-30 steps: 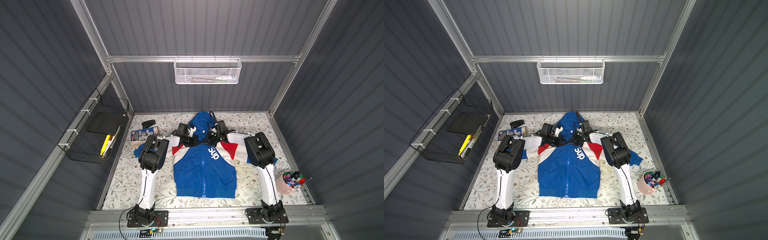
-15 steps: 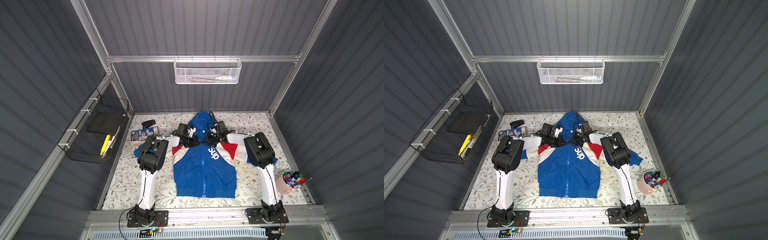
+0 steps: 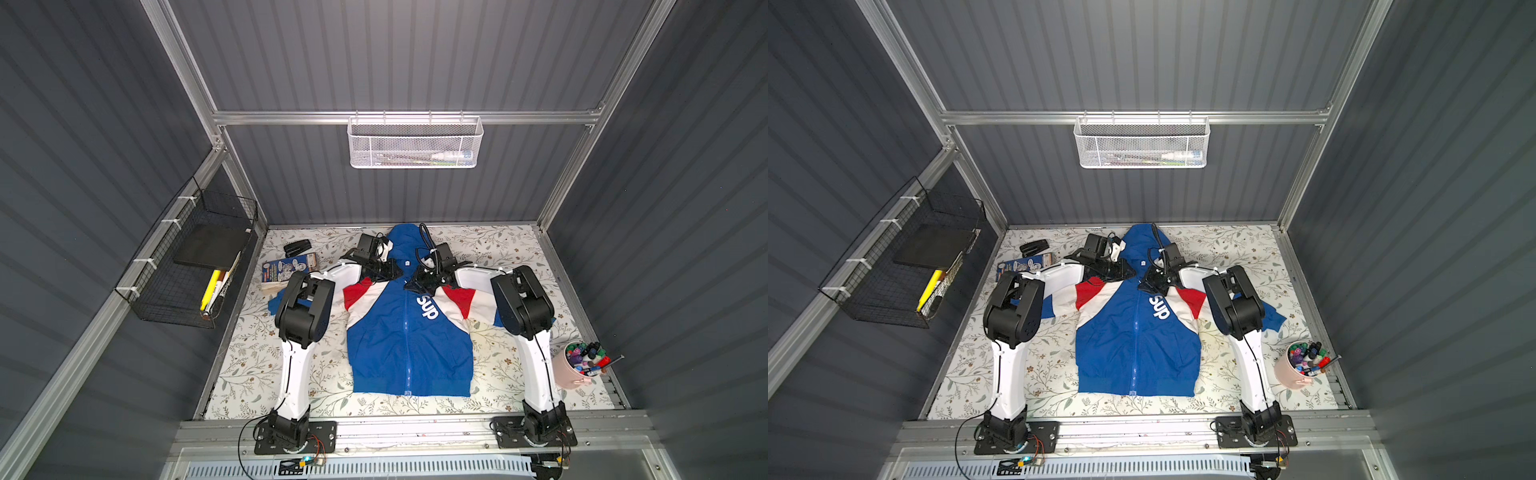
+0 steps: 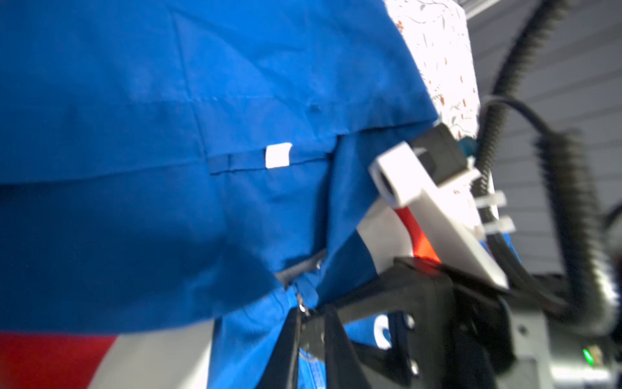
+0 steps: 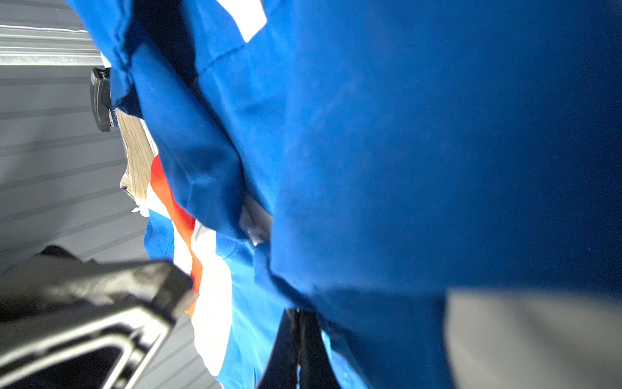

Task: Unzip the jacket
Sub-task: Unzip the zipper on the jacket.

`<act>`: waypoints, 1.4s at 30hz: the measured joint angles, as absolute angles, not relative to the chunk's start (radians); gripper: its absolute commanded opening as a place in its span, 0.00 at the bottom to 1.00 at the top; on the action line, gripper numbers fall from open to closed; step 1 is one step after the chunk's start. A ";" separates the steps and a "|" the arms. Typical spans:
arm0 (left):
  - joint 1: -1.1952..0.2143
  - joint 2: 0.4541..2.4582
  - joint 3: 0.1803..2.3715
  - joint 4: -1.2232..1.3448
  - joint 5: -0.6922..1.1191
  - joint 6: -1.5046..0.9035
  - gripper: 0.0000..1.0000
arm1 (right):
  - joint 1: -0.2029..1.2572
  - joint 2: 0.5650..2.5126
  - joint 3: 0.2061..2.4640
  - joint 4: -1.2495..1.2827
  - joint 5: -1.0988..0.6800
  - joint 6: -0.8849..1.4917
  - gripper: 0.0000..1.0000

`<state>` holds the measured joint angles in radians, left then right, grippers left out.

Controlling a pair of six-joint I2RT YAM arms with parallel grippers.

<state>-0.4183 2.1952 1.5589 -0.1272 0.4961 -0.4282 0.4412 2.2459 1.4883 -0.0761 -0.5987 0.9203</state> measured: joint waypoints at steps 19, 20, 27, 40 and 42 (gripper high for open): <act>-0.418 2.293 1.612 -0.115 0.490 -0.458 0.10 | 0.442 2.246 1.488 -0.079 -0.599 0.935 0.00; -0.418 2.293 1.613 -0.116 0.489 -0.458 0.10 | 0.442 2.246 1.488 -0.079 -0.599 0.935 0.00; -0.418 2.291 1.593 -0.094 0.472 -0.461 0.07 | 0.446 2.239 1.488 -0.094 -0.586 0.922 0.00; -0.418 2.285 1.568 -0.058 0.467 -0.468 0.02 | 0.471 2.185 1.420 -0.105 -0.553 0.904 0.00; -0.418 2.285 1.568 -0.058 0.467 -0.468 0.01 | 0.474 2.177 1.408 -0.105 -0.549 0.899 0.00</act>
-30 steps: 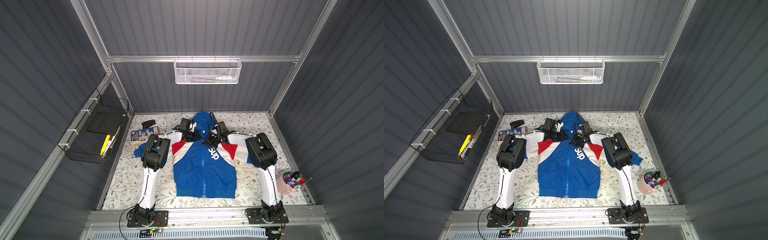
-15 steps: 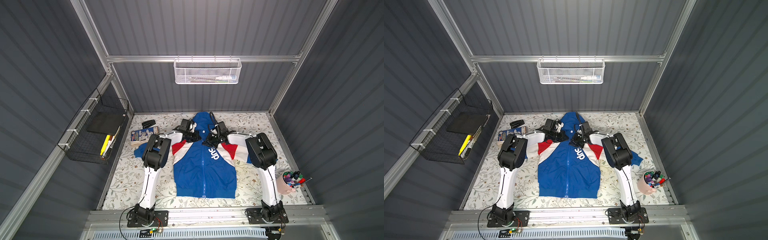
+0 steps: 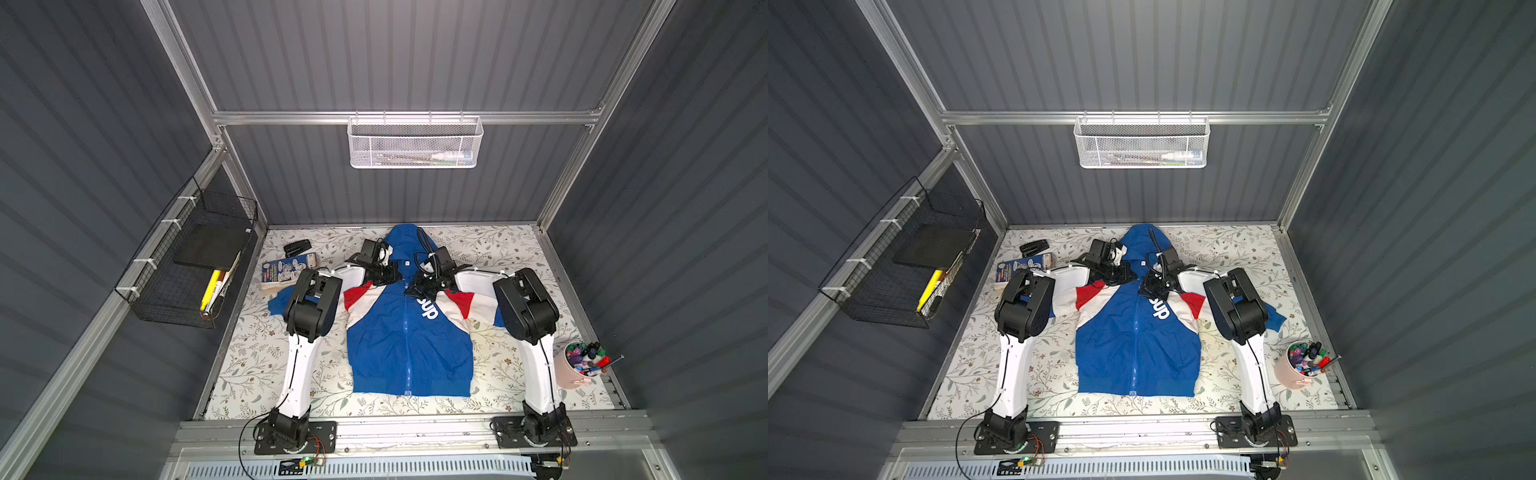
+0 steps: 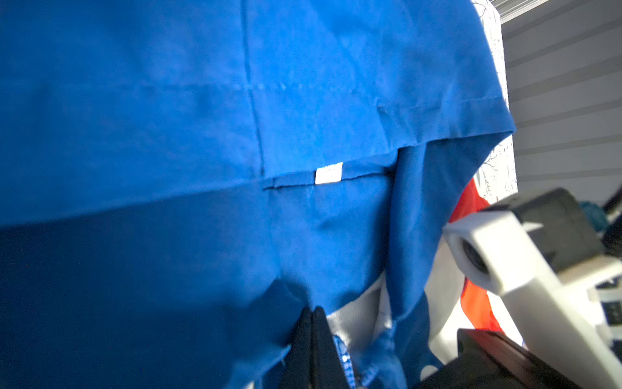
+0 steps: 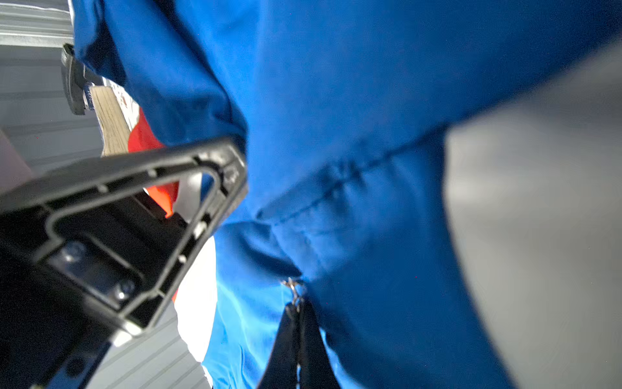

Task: Unzip the jacket
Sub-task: Unzip the zipper on the jacket.

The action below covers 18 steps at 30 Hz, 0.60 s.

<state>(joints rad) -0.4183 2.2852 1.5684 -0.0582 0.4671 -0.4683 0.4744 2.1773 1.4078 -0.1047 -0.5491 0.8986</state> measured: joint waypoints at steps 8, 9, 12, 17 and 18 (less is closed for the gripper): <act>-0.418 2.285 1.568 -0.057 0.463 -0.481 0.00 | 0.477 2.168 1.394 -0.107 -0.544 0.871 0.00; -0.418 2.285 1.568 -0.056 0.462 -0.483 0.00 | 0.477 2.167 1.394 -0.108 -0.543 0.868 0.00; -0.418 2.285 1.568 -0.056 0.457 -0.484 0.00 | 0.477 2.164 1.390 -0.111 -0.542 0.863 0.00; -0.418 2.285 1.565 -0.047 0.445 -0.488 0.00 | 0.484 2.149 1.374 -0.125 -0.540 0.852 0.00; -0.418 2.284 1.565 -0.046 0.445 -0.491 0.00 | 0.485 2.147 1.372 -0.126 -0.537 0.849 0.00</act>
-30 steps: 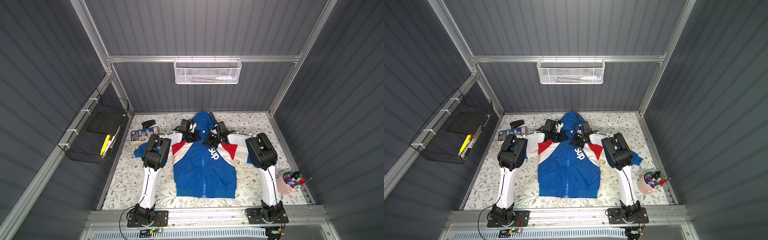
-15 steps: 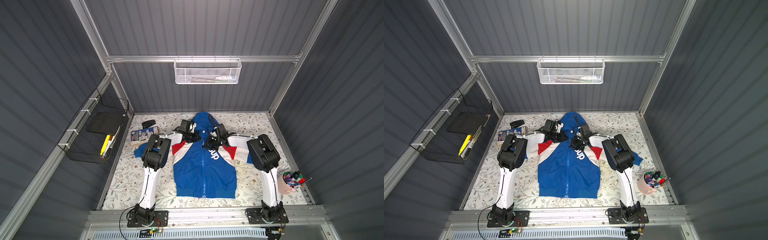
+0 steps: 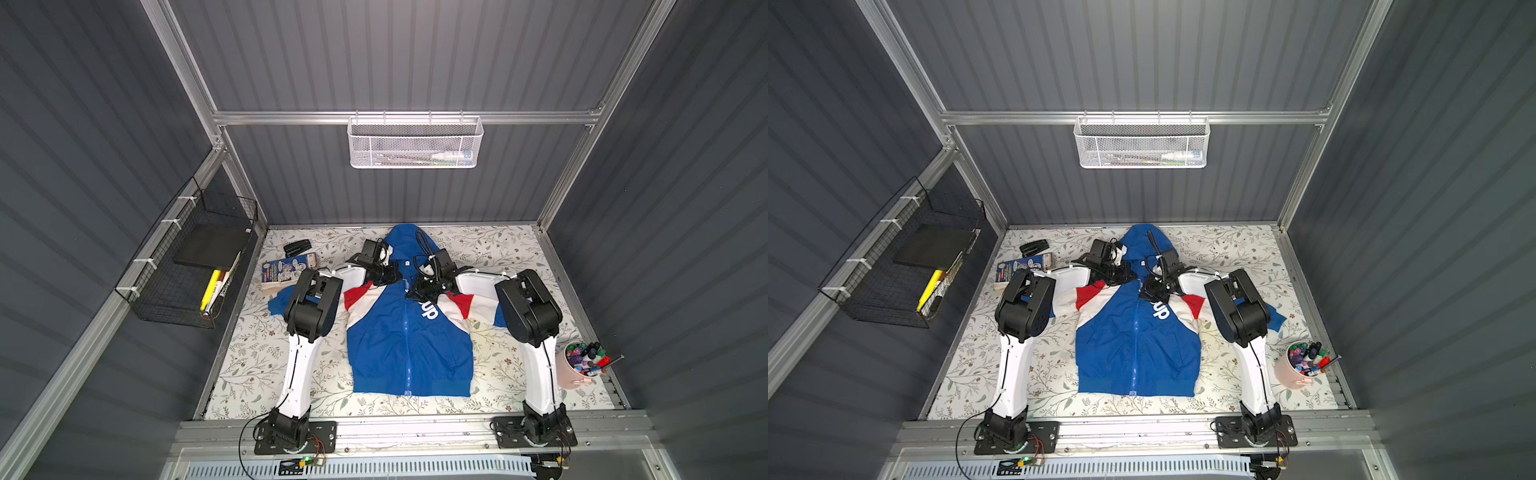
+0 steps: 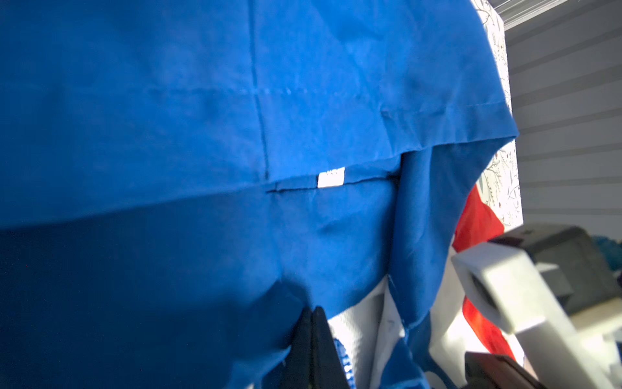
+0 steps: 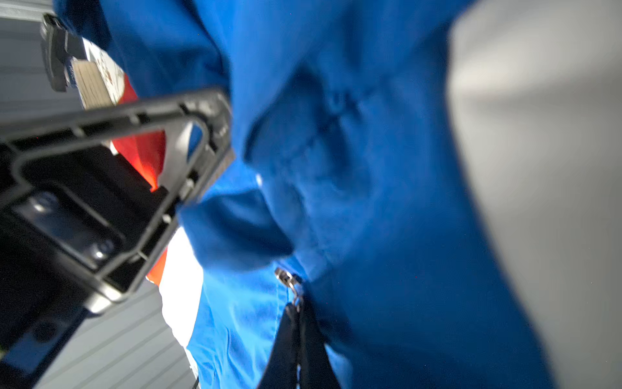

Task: Unzip the jacket
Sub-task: Unzip the zipper on the jacket.

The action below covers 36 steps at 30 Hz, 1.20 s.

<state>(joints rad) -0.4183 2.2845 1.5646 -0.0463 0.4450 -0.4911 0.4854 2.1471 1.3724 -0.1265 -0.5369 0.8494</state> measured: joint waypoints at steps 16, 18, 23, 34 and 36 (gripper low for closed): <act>-0.418 2.272 1.527 0.005 0.433 -0.509 0.00 | 0.537 2.074 1.300 -0.173 -0.473 0.823 0.00; -0.418 2.272 1.526 0.006 0.434 -0.509 0.00 | 0.547 2.067 1.291 -0.173 -0.463 0.822 0.00; -0.418 2.272 1.526 0.006 0.434 -0.509 0.00 | 0.578 2.052 1.275 -0.174 -0.443 0.822 0.00; -0.418 2.272 1.527 0.006 0.434 -0.510 0.00 | 0.628 2.014 1.230 -0.177 -0.402 0.810 0.00; -0.418 2.272 1.528 0.005 0.434 -0.511 0.00 | 0.635 2.000 1.215 -0.174 -0.389 0.807 0.00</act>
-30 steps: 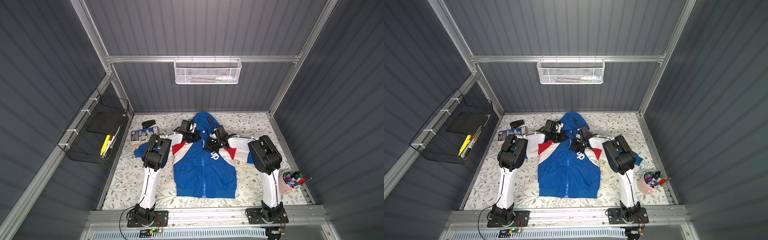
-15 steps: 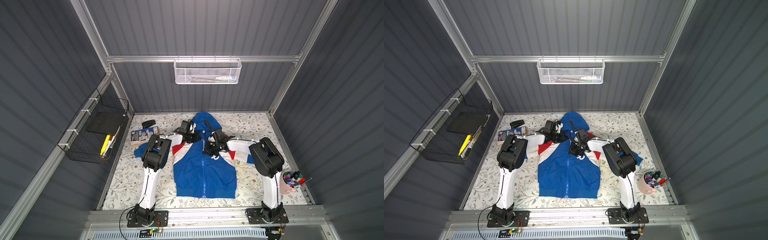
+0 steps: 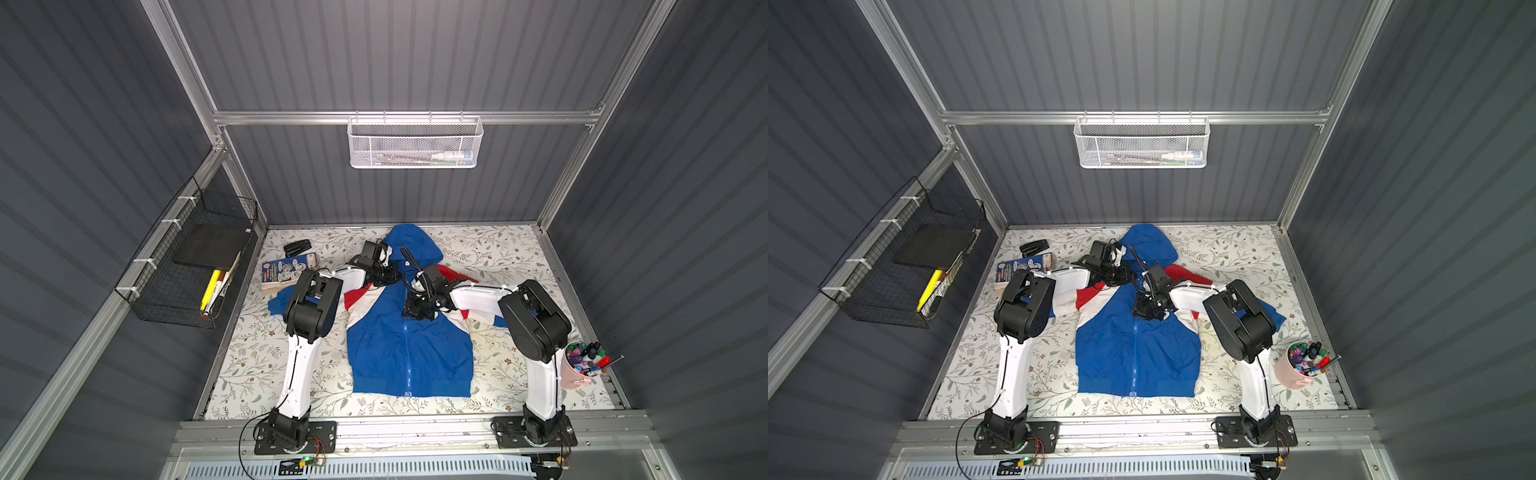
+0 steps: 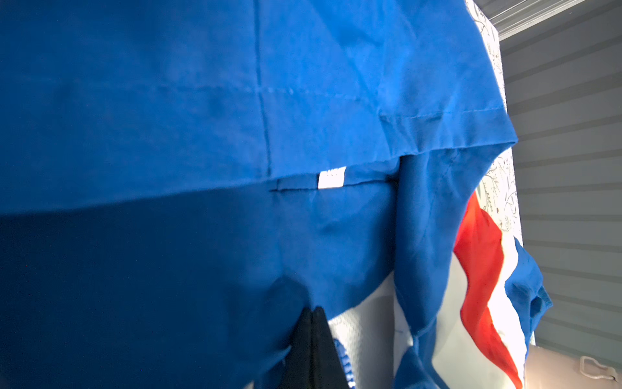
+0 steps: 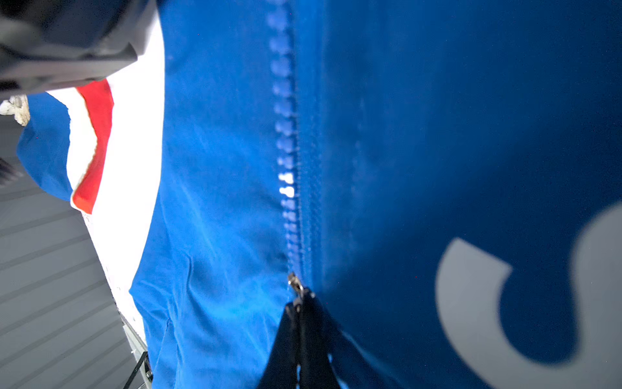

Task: Unzip the jacket
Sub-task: Unzip the zipper on the jacket.

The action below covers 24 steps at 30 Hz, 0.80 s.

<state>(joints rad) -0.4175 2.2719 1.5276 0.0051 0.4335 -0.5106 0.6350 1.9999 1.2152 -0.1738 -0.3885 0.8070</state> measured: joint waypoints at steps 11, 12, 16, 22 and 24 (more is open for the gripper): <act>-0.418 2.269 1.518 0.017 0.429 -0.529 0.00 | 0.668 1.924 1.124 -0.180 -0.358 0.803 0.00; -0.418 2.268 1.515 0.022 0.428 -0.533 0.00 | 0.669 1.916 1.113 -0.180 -0.357 0.803 0.00; -0.418 2.265 1.505 0.036 0.425 -0.544 0.00 | 0.672 1.883 1.073 -0.182 -0.355 0.802 0.00; -0.418 2.263 1.502 0.043 0.421 -0.559 0.00 | 0.690 1.867 1.053 -0.187 -0.354 0.795 0.00; -0.418 2.262 1.501 0.043 0.415 -0.564 0.00 | 0.696 1.856 1.037 -0.184 -0.354 0.796 0.00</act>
<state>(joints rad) -0.4183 2.2616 1.5013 0.0429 0.4152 -0.5636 0.6960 1.8557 1.0374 -0.1841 -0.3542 0.7959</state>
